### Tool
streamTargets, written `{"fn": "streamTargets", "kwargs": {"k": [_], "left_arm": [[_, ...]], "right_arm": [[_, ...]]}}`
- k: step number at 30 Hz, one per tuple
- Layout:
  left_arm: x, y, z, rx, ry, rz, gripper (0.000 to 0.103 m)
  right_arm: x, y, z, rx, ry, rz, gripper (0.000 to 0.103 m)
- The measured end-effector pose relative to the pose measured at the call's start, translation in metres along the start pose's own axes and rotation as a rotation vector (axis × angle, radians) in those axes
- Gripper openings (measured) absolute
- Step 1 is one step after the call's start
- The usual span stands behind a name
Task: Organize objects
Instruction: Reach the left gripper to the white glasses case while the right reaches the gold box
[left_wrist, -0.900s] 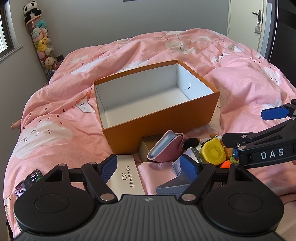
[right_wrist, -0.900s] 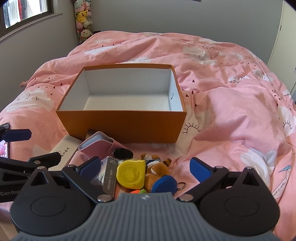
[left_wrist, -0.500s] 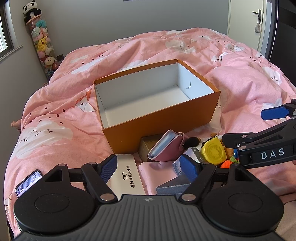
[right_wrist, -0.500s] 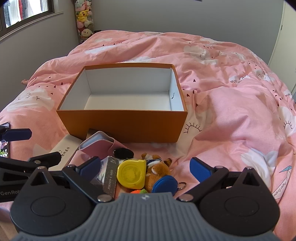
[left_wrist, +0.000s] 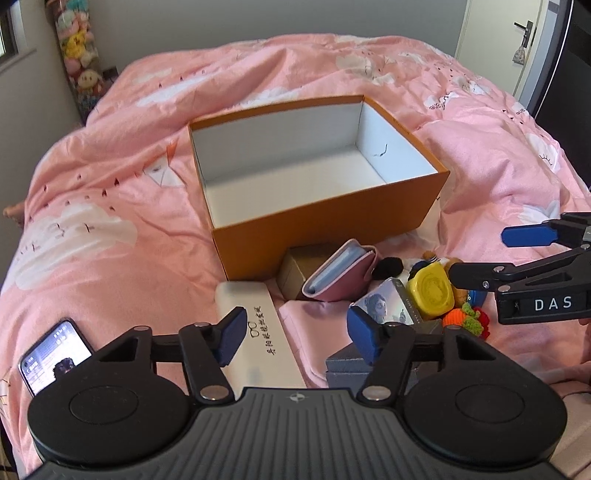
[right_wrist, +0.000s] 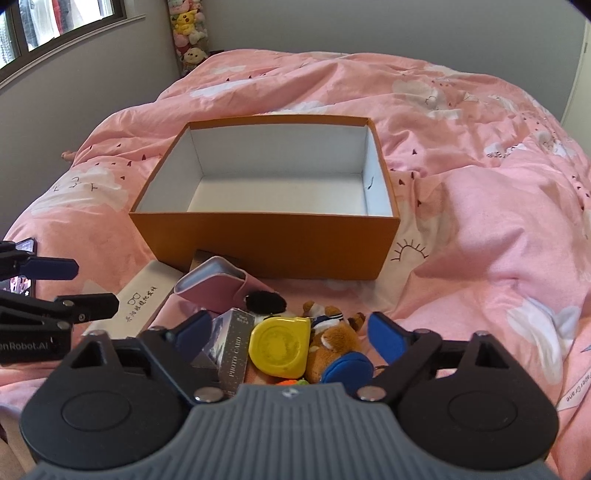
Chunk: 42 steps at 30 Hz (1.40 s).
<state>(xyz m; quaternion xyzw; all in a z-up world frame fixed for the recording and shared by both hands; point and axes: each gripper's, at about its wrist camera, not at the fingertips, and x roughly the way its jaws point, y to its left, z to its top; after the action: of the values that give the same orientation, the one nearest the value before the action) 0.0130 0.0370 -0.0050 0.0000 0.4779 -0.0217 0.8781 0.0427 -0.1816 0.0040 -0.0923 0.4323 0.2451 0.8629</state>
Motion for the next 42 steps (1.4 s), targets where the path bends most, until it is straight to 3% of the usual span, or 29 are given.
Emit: {"fn": "streamTargets", "kwargs": {"k": [3,10,15,24,29,33,37,42], "left_arm": [[0.008,0.006,0.004,0.002,0.033,0.019,0.066],[0.050,0.032,0.012,-0.025,0.187,0.077,0.070],[0.079,0.050,0.010,-0.087,0.297,0.068,0.073],[0.113,0.058,0.018,-0.157,0.380,0.011,0.086],[0.128,0.056,0.025,-0.166,0.428,-0.003,0.087],[0.137,0.055,0.029,-0.158,0.464,-0.001,0.087],[0.137,0.058,0.033,-0.187,0.485,-0.033,0.078],[0.134,0.050,0.038,-0.146,0.499,-0.020,0.078]], "right_arm": [[0.011,-0.002,0.005,-0.010,0.037,0.051,0.073],[0.043,0.000,0.027,-0.052,0.114,0.176,0.057],[0.067,0.006,0.036,-0.076,0.174,0.241,0.057],[0.098,0.009,0.064,-0.073,0.213,0.292,0.057],[0.115,0.011,0.084,-0.024,0.243,0.306,0.061],[0.138,0.015,0.088,0.027,0.316,0.342,0.065],[0.158,0.018,0.087,0.095,0.381,0.348,0.070],[0.180,0.021,0.086,0.124,0.432,0.326,0.077]]}}
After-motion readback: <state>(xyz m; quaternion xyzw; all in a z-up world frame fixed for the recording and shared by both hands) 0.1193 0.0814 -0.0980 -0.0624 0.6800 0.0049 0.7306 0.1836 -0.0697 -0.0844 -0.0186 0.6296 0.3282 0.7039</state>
